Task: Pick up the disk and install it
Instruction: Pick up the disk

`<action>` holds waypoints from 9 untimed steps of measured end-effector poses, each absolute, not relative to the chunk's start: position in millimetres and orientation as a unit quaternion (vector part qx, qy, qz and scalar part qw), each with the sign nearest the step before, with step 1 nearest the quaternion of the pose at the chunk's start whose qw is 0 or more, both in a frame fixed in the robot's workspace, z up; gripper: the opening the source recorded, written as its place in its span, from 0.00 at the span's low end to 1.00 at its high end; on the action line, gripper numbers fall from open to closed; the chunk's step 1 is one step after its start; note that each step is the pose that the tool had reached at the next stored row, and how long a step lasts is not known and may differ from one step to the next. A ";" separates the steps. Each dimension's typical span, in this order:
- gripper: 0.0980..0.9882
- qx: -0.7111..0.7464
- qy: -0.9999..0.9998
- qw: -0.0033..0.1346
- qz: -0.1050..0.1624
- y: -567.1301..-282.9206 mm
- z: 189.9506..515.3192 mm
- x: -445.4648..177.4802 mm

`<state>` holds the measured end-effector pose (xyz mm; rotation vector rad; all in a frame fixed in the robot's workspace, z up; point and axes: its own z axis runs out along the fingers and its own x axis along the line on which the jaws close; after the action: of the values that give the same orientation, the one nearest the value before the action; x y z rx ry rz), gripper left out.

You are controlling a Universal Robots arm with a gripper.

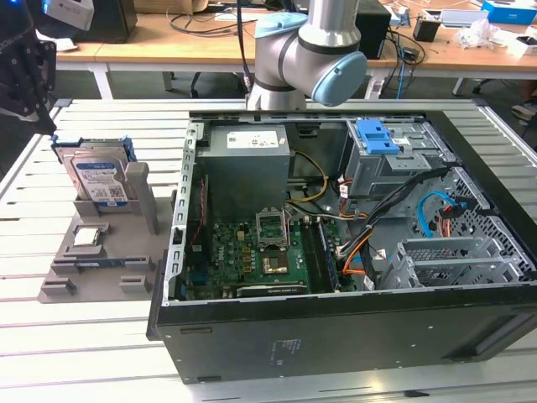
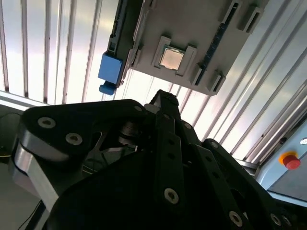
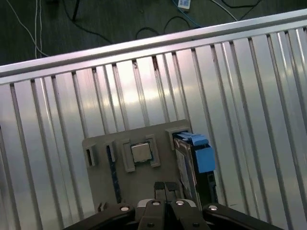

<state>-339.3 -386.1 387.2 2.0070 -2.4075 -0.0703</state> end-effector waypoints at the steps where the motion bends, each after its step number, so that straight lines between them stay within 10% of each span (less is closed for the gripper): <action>1: 0.01 0.643 -0.766 0.003 -0.022 -386.1 387.1 -339.3; 9: 0.01 0.683 -0.730 0.004 -0.022 -386.1 387.1 -339.3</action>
<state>-339.3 -386.1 387.1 2.1388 -2.2879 -0.0696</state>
